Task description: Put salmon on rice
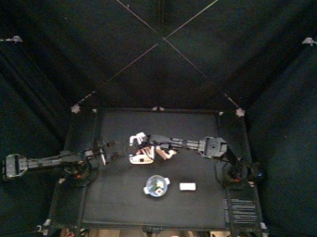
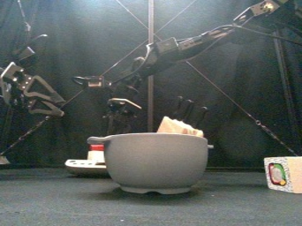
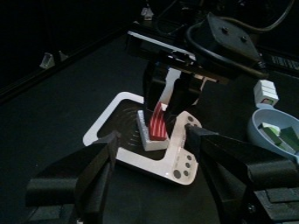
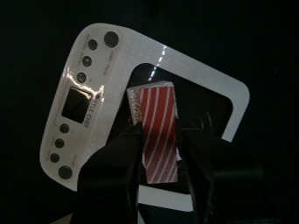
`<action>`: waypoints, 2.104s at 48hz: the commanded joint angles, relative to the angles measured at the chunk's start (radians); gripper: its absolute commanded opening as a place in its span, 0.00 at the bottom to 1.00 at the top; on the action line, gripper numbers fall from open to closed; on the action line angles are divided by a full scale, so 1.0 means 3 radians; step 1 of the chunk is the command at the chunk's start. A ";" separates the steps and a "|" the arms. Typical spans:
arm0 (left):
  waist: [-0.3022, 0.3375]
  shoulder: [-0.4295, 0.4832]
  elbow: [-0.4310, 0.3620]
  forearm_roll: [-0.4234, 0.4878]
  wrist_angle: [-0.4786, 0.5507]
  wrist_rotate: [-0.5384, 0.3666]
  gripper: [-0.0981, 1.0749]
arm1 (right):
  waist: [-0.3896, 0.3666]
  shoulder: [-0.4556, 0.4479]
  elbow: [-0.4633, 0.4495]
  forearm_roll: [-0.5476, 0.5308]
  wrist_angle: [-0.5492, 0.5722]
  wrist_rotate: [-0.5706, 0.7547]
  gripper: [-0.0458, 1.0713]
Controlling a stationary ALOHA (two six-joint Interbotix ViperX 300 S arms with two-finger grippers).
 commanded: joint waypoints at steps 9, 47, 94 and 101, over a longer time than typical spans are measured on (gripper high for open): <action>0.0010 0.0005 -0.0026 -0.0005 -0.0015 0.0015 0.90 | 0.0000 -0.0066 -0.0112 0.0005 0.0000 -0.0010 0.63; 0.0010 0.0005 -0.0026 -0.0005 -0.0015 0.0015 0.90 | -0.0005 -0.0112 -0.0322 0.0373 0.0307 0.0026 0.76; 0.0010 0.0005 -0.0020 -0.0005 -0.0015 0.0005 0.90 | -0.0148 -0.0061 -0.0327 0.0578 0.0281 0.0077 0.49; 0.0010 0.0000 -0.0026 -0.0005 -0.0015 0.0010 0.90 | -0.0148 -0.0041 -0.0312 0.0578 0.0286 0.0072 0.49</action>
